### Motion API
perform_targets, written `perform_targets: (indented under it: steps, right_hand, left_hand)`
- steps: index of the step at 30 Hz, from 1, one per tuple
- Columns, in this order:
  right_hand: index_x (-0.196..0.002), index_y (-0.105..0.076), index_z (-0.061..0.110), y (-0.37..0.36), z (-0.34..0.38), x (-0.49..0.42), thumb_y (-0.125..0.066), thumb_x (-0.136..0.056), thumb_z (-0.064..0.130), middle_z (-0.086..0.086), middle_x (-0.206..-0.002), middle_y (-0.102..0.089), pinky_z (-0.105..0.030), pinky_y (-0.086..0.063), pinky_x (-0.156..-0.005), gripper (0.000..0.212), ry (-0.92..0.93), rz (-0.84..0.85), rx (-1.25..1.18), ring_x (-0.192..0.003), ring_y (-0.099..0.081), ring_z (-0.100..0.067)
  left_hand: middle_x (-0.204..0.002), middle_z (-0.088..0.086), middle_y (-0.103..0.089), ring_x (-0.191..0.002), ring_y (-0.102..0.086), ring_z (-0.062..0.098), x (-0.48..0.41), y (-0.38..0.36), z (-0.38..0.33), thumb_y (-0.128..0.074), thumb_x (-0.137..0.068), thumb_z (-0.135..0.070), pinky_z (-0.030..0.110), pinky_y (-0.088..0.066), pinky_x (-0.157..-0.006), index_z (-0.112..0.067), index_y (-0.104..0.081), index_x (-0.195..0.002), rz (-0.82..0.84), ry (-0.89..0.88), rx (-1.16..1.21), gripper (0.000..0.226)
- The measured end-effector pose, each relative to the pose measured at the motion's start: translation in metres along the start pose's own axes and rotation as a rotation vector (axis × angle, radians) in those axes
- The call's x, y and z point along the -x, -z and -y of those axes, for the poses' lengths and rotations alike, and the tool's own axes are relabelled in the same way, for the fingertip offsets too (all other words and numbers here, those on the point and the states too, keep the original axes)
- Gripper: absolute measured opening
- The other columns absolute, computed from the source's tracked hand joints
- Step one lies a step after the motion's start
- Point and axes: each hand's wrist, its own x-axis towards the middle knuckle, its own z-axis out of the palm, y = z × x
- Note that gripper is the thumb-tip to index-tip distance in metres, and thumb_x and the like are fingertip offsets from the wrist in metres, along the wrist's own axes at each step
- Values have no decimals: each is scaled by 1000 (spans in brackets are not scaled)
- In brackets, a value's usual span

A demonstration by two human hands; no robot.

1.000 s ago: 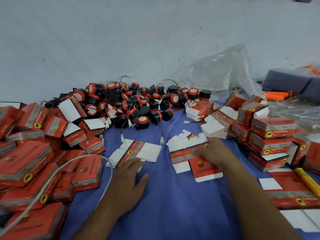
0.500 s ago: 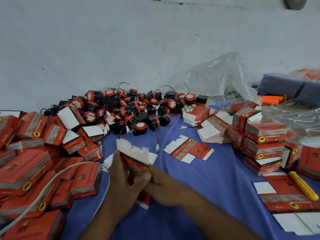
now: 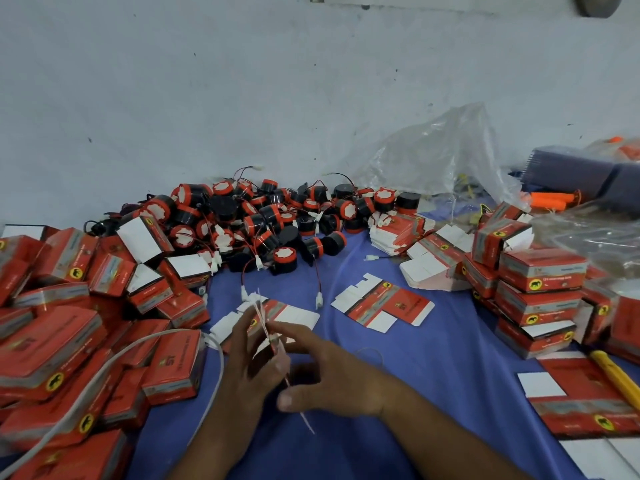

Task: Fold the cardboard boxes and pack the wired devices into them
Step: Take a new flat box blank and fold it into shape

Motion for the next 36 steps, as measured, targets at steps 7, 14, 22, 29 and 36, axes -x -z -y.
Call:
perform_targets:
  steps: [7,14,22,29,36]
  right_hand:
    - [-133,-52,23,54,-7,-24,-67,-91,51,-4,-117,-64,-28,-51,-68,53,-296,-921,-293,-89,-64,-11]
    - [-139,-51,10,166,-23,-21,-63,-99,17,-13,-134,-59,-29,-56,-81,42,-169,-1331,-1113,-118,-60,-26]
    - [-84,-45,18,187,-51,-42,-55,-101,24,2,-77,-47,-21,-37,-43,20,-416,-1438,-913,-61,-43,-10]
    - [-76,-46,15,129,-45,-34,-61,-95,9,1,-49,-43,-16,-24,-30,24,-412,-1318,-791,-33,-36,-7]
    - [-79,-58,14,46,-11,-5,-63,-98,30,2,-49,-49,-20,-32,-35,26,-409,-1136,-830,-39,-42,-10]
  left_hand:
    - [-136,1,-56,-124,-58,23,-8,5,15,-76,-74,-31,42,-57,-82,-32,-47,-139,-29,49,159,71]
    - [-139,-1,-55,-123,-58,24,-8,5,20,-76,-71,-43,46,-57,-84,-41,-49,-136,-30,78,185,70]
    - [-139,-7,-55,-122,-60,20,-11,8,21,-78,-70,-48,44,-58,-83,-47,-47,-136,-35,113,190,73]
    - [-137,-4,-56,-120,-60,23,-11,5,17,-78,-63,-46,45,-58,-80,-42,-50,-135,-64,99,233,77]
    - [-142,-13,-51,-122,-58,8,-8,2,12,-78,-85,-26,45,-58,-84,-28,-42,-146,-68,39,163,71]
